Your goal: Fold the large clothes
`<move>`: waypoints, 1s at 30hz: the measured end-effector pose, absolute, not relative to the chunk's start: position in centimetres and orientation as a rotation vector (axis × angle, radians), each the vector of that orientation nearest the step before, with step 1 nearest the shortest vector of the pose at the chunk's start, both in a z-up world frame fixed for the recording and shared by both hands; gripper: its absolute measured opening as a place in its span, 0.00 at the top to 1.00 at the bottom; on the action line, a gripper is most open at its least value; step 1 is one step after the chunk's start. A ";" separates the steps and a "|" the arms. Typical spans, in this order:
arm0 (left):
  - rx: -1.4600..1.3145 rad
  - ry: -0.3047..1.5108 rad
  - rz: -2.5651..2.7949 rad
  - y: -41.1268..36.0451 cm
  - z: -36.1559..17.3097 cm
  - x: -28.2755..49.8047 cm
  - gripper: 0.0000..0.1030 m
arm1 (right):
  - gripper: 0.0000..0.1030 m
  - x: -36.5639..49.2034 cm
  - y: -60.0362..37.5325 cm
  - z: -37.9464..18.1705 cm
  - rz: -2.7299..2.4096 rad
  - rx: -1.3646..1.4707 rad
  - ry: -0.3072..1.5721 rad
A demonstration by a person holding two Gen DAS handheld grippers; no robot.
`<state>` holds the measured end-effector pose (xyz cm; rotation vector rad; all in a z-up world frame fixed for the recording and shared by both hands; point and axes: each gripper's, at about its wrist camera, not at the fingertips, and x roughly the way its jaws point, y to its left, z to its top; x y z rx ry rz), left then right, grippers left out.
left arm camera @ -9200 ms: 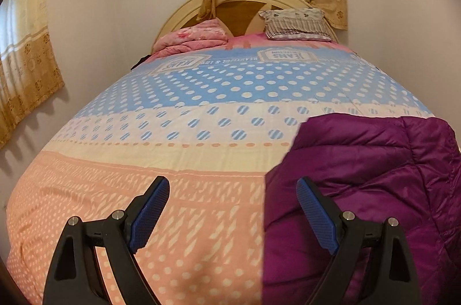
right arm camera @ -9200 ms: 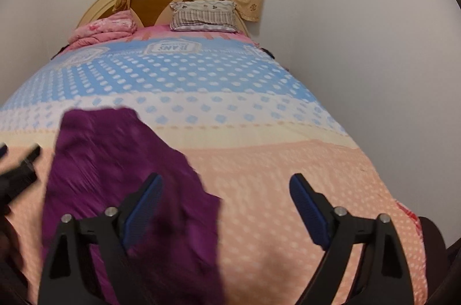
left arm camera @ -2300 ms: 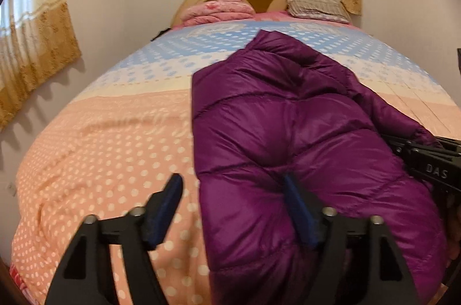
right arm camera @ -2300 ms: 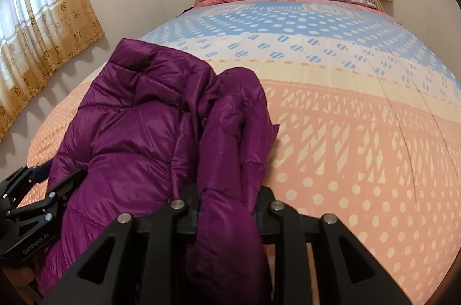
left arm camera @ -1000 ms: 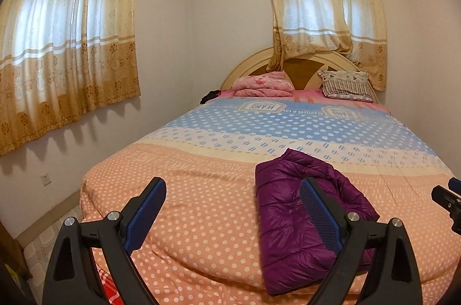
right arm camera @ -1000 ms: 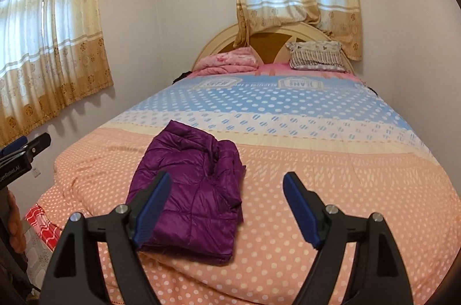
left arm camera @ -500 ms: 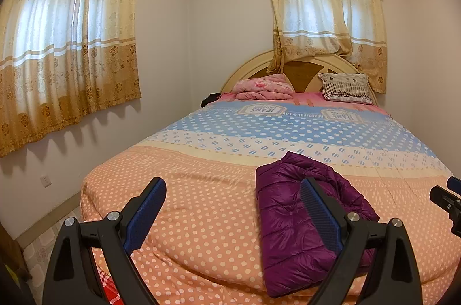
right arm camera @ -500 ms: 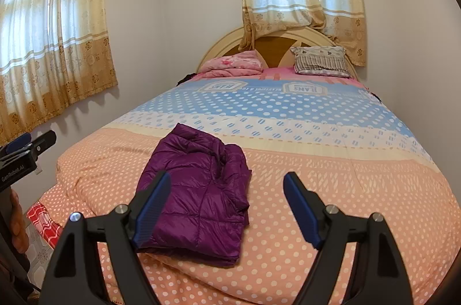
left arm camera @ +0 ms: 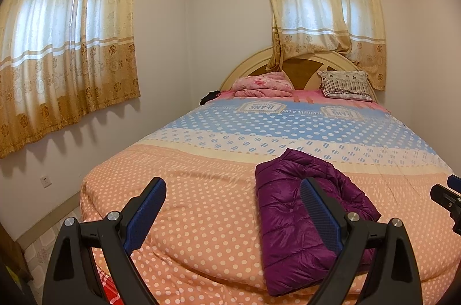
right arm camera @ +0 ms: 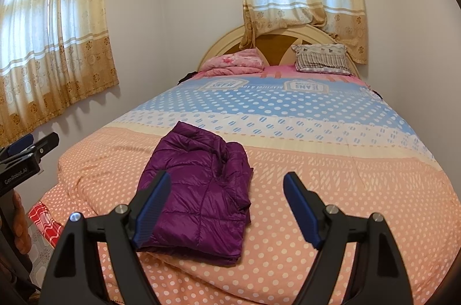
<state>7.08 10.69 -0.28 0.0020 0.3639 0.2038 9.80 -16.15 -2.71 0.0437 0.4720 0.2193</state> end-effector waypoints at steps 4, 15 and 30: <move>0.001 0.365 0.203 10.8 -0.4 7.2 0.08 | 0.20 9.8 -16.1 -2.7 0.218 0.044 0.473; 0.009 0.372 0.202 10.9 -0.6 7.5 0.08 | 0.20 9.9 -15.7 -2.8 0.226 0.039 0.479; 0.009 0.385 0.194 11.2 -0.9 7.9 0.08 | 0.19 9.9 -15.9 -3.2 0.236 0.040 0.485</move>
